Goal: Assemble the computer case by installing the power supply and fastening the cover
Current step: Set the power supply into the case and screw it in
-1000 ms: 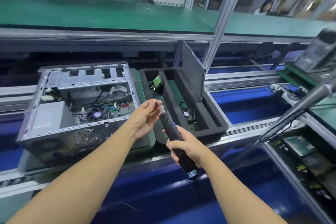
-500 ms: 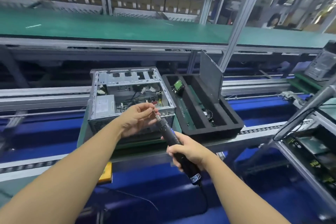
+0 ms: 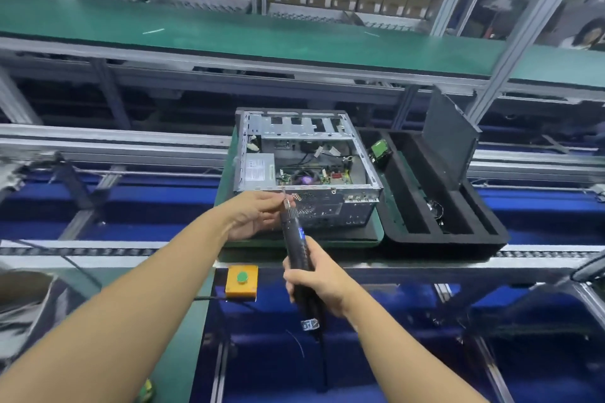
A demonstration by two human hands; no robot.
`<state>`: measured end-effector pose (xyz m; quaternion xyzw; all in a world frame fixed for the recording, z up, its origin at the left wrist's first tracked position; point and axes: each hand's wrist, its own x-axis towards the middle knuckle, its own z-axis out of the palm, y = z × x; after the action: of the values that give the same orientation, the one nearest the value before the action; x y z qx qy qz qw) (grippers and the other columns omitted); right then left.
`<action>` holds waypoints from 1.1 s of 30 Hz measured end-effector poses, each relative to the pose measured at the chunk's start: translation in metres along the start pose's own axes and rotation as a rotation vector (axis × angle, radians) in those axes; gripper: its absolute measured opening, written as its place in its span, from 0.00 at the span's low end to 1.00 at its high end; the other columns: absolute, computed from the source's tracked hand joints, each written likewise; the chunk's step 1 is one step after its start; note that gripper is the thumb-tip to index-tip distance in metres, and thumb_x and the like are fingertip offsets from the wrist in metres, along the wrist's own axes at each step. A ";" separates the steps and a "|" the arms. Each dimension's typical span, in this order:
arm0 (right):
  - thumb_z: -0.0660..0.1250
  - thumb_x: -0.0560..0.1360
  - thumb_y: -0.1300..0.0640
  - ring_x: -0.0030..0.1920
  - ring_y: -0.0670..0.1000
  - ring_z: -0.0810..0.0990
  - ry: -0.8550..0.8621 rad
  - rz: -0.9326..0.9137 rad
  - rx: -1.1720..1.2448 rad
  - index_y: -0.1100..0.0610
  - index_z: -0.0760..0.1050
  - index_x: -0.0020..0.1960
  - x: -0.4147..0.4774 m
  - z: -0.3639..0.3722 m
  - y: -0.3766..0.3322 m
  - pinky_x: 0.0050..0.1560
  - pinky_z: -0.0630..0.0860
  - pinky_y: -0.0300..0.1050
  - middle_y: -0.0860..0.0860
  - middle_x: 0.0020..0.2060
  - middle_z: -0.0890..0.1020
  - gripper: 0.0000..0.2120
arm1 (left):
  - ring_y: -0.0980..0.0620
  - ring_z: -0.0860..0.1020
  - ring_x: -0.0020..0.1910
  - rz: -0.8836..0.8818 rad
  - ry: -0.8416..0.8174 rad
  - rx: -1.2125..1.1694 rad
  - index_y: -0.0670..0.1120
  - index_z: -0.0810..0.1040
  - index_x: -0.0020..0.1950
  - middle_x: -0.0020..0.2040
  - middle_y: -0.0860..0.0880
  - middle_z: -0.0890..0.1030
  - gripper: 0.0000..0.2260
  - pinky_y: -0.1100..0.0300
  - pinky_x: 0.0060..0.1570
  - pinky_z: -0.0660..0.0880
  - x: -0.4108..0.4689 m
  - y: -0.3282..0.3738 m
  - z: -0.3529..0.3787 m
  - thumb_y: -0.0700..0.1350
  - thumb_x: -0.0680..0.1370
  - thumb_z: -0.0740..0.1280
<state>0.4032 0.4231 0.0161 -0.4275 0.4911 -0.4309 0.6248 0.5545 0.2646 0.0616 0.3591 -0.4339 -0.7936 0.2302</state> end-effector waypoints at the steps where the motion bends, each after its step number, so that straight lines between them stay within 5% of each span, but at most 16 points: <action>1: 0.76 0.69 0.59 0.37 0.54 0.79 -0.018 0.001 0.002 0.52 0.69 0.61 0.005 0.006 0.004 0.40 0.80 0.51 0.51 0.44 0.78 0.24 | 0.50 0.84 0.45 -0.011 0.025 0.064 0.41 0.85 0.51 0.52 0.42 0.85 0.08 0.59 0.43 0.82 -0.001 0.000 -0.009 0.42 0.78 0.68; 5: 0.78 0.70 0.63 0.39 0.55 0.78 -0.047 0.050 -0.001 0.48 0.65 0.74 0.020 0.025 0.019 0.44 0.79 0.52 0.57 0.51 0.75 0.38 | 0.48 0.84 0.48 -0.073 0.099 0.325 0.38 0.84 0.54 0.52 0.40 0.85 0.09 0.61 0.45 0.79 -0.007 0.016 -0.045 0.42 0.78 0.71; 8: 0.75 0.71 0.66 0.38 0.53 0.79 -0.050 0.068 0.027 0.45 0.61 0.78 0.025 0.038 0.024 0.42 0.80 0.50 0.58 0.51 0.74 0.42 | 0.50 0.84 0.44 0.049 0.353 0.784 0.45 0.84 0.47 0.49 0.46 0.86 0.07 0.61 0.35 0.77 -0.003 0.040 -0.071 0.41 0.79 0.66; 11: 0.73 0.71 0.66 0.35 0.52 0.78 -0.069 0.047 0.066 0.45 0.63 0.74 0.030 0.049 0.026 0.39 0.79 0.48 0.52 0.43 0.76 0.38 | 0.46 0.81 0.49 0.238 0.571 1.230 0.50 0.79 0.48 0.54 0.48 0.83 0.09 0.53 0.50 0.77 0.015 0.061 -0.089 0.40 0.79 0.61; 13: 0.73 0.72 0.66 0.35 0.52 0.77 -0.089 0.037 0.071 0.43 0.65 0.72 0.035 0.052 0.027 0.38 0.79 0.47 0.48 0.40 0.77 0.36 | 0.44 0.77 0.59 0.255 0.493 1.366 0.47 0.77 0.57 0.63 0.44 0.77 0.08 0.51 0.59 0.73 0.035 0.067 -0.094 0.42 0.80 0.62; 17: 0.73 0.72 0.65 0.35 0.51 0.77 -0.099 0.037 0.070 0.34 0.69 0.66 0.048 0.056 0.034 0.38 0.80 0.46 0.46 0.39 0.78 0.34 | 0.44 0.61 0.77 0.182 0.362 1.677 0.44 0.61 0.78 0.79 0.45 0.61 0.25 0.44 0.72 0.61 0.072 0.068 -0.091 0.52 0.83 0.58; 22: 0.74 0.72 0.64 0.36 0.53 0.77 -0.077 0.048 0.079 0.36 0.68 0.70 0.063 0.053 0.038 0.38 0.79 0.46 0.49 0.42 0.78 0.35 | 0.42 0.51 0.78 0.067 0.318 1.762 0.51 0.50 0.81 0.82 0.51 0.49 0.27 0.38 0.72 0.53 0.097 0.053 -0.090 0.56 0.83 0.50; 26: 0.74 0.72 0.65 0.37 0.52 0.76 -0.059 0.078 0.073 0.41 0.65 0.74 0.070 0.050 0.041 0.40 0.79 0.47 0.49 0.42 0.78 0.37 | 0.40 0.57 0.70 0.176 0.367 1.829 0.51 0.55 0.76 0.77 0.54 0.55 0.23 0.40 0.65 0.61 0.105 0.048 -0.093 0.54 0.81 0.48; 33: 0.73 0.72 0.66 0.38 0.52 0.77 -0.055 0.094 0.077 0.41 0.64 0.76 0.081 0.048 0.048 0.40 0.79 0.47 0.51 0.44 0.77 0.39 | 0.38 0.61 0.66 0.223 0.439 1.955 0.47 0.58 0.78 0.72 0.43 0.66 0.30 0.43 0.66 0.62 0.121 0.046 -0.095 0.57 0.78 0.43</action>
<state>0.4678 0.3639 -0.0427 -0.3911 0.4765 -0.4076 0.6736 0.5537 0.1090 0.0215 0.4858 -0.8736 0.0203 -0.0175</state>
